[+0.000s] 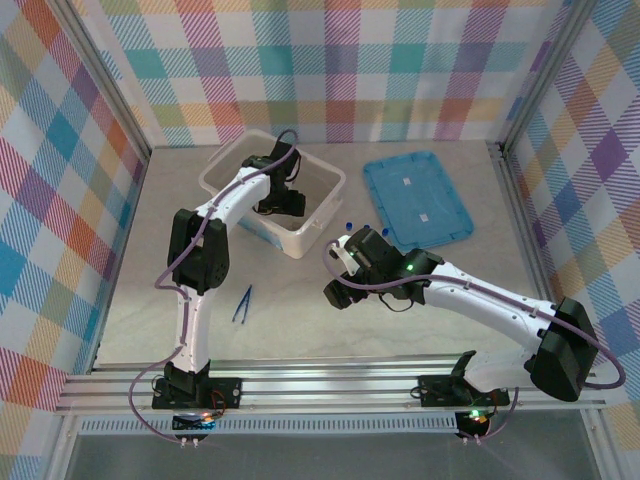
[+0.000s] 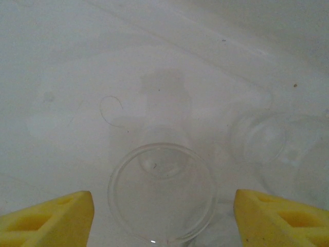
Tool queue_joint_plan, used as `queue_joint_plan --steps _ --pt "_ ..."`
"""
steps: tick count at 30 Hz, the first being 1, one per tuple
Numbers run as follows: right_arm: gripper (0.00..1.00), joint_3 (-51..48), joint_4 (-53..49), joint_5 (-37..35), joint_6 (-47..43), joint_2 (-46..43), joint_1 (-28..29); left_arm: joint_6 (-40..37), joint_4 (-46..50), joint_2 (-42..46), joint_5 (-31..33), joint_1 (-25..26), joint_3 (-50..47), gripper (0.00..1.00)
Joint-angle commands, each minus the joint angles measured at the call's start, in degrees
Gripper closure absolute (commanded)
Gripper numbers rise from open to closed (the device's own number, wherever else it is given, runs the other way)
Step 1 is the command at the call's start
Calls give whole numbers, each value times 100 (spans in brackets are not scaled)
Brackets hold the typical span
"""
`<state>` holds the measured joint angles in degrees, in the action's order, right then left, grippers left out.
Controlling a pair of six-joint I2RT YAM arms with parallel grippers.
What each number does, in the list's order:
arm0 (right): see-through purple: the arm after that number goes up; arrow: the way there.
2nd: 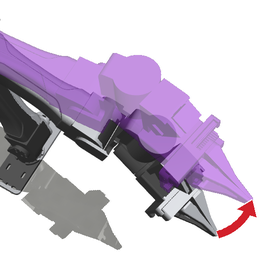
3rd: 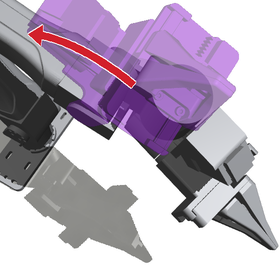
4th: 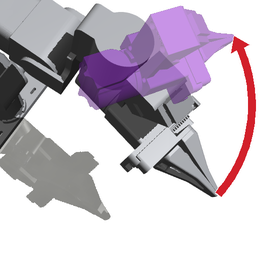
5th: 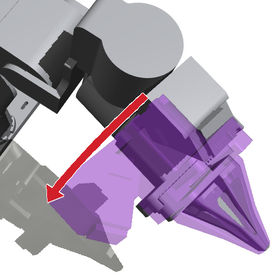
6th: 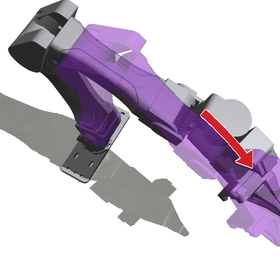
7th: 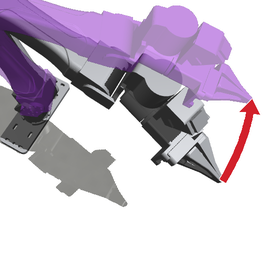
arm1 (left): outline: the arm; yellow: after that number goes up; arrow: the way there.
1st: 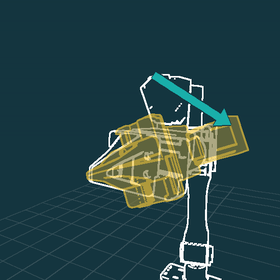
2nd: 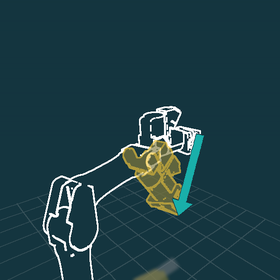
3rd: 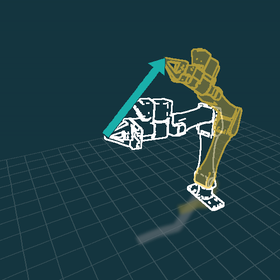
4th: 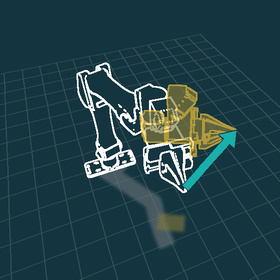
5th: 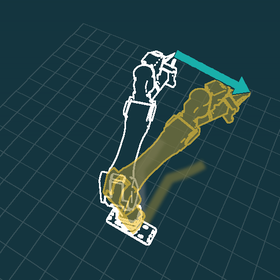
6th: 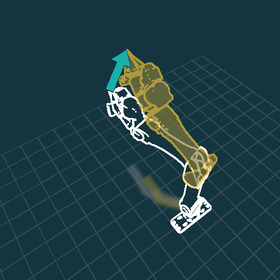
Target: Organize the chemistry lab equipment
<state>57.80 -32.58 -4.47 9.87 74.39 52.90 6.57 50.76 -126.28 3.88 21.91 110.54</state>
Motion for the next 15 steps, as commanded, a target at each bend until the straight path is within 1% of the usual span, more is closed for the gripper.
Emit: queue_joint_plan --steps 1,11,15 --pt "19 -23 67 -24 62 -107 19 4 144 145 -18 -47 125 27" --pt "18 10 44 -87 103 -191 20 20 50 852 85 13 -51 26" --pt "18 12 40 -90 120 -223 22 20 95 1080 131 57 -31 22"
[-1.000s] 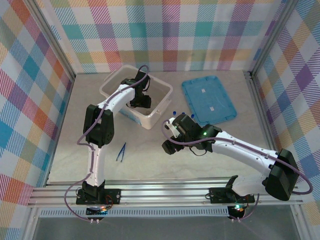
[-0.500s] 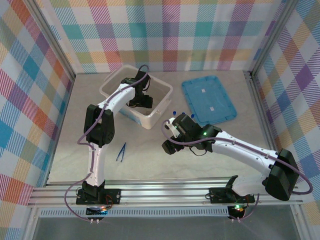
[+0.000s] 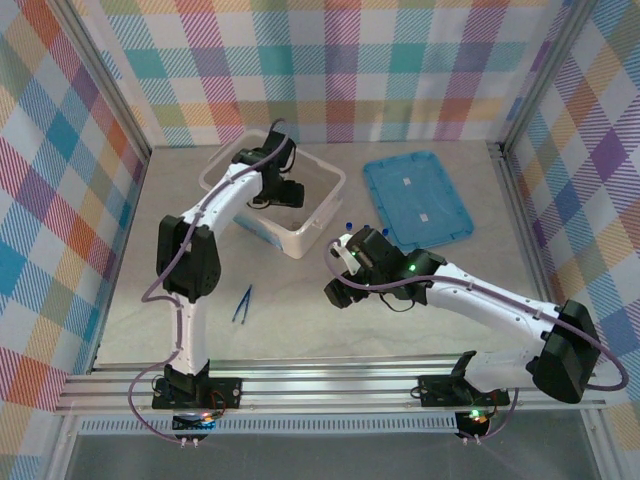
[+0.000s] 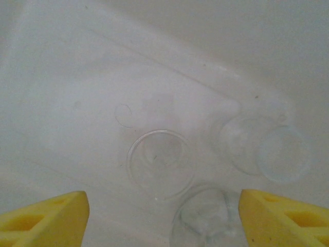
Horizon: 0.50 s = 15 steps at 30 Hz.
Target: Organize the chemistry lab equipment
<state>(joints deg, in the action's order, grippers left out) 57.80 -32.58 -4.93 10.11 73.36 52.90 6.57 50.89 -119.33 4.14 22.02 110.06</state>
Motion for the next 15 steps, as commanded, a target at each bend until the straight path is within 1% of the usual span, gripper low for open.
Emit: queue_joint_plan --steps 1,7,10,15 --pt "18 8 32 -50 97 -138 19 20 96 433 120 54 22 22" --pt "18 27 15 -54 97 -191 23 72 35 980 226 149 -179 20" --pt "18 38 40 -55 101 -197 27 193 -241 1487 259 230 -623 19" --pt "18 78 49 -45 80 -199 27 273 -504 2394 603 546 -1440 22"
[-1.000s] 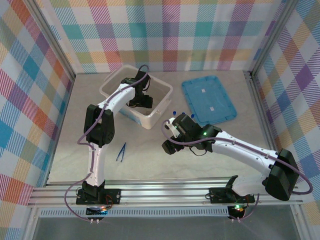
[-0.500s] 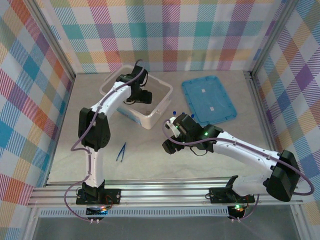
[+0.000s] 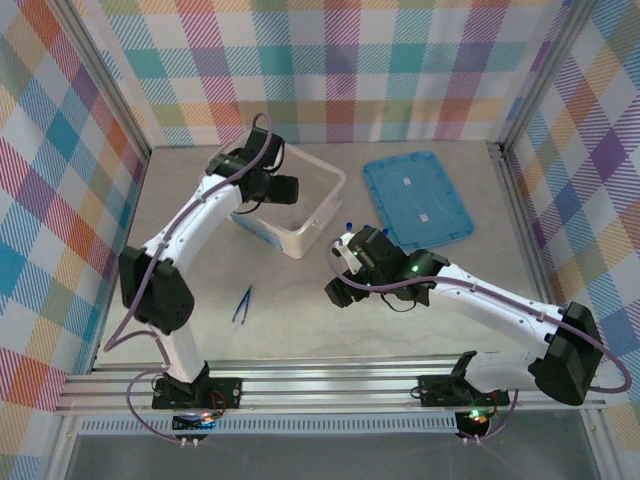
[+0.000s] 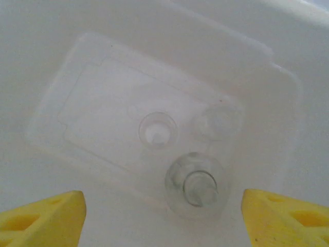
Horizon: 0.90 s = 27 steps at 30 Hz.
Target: Organize the chemistry lab equipment
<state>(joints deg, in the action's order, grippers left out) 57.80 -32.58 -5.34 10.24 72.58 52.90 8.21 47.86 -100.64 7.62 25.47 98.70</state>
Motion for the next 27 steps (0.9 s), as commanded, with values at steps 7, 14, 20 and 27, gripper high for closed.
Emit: queue_joint_plan --steps 7,14,20,27 --pt "20 179 -67 -768 171 -77 58 292 -312 1702 612 605 -1479 26" --pt "20 291 -58 -637 94 -11 127 565 -303 2952 1066 862 -2701 27" --pt "20 612 26 -698 -102 161 172 853 -172 3528 1065 955 -3769 27" --pt "19 1397 -64 -589 -381 790 163 1188 -206 3910 899 980 -4644 27"
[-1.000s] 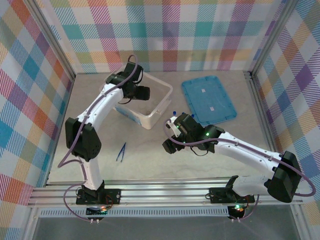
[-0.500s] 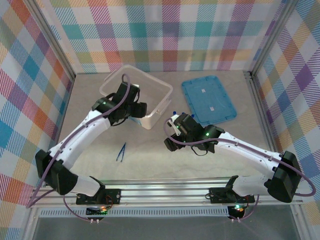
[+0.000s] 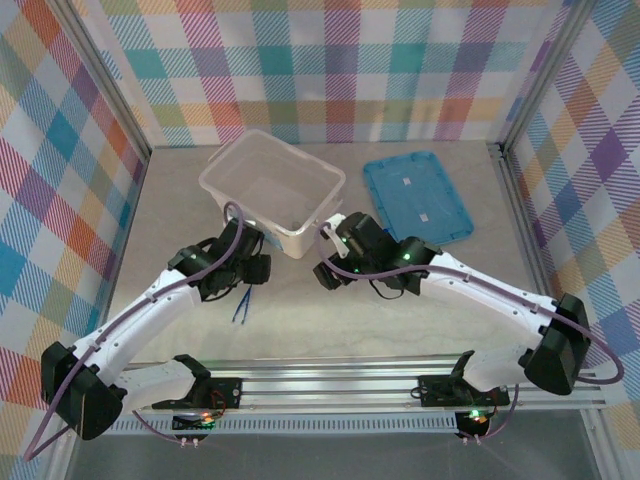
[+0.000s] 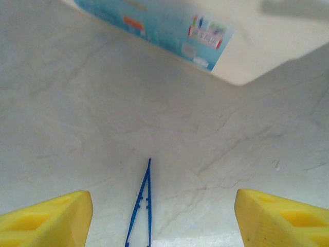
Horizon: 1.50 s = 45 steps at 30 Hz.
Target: Organize the chemistry lab equipment
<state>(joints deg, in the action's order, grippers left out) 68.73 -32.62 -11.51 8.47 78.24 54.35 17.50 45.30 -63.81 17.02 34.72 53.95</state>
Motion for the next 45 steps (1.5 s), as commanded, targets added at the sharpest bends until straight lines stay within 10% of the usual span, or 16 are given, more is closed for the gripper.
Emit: queue_joint_plan --steps 1,45 --pt "19 382 -69 62 -217 296 30 289 48 266 -51 70 -254 27" --pt "19 290 48 273 32 447 28 1625 -1812 -426 -836 -584 -2407 29"
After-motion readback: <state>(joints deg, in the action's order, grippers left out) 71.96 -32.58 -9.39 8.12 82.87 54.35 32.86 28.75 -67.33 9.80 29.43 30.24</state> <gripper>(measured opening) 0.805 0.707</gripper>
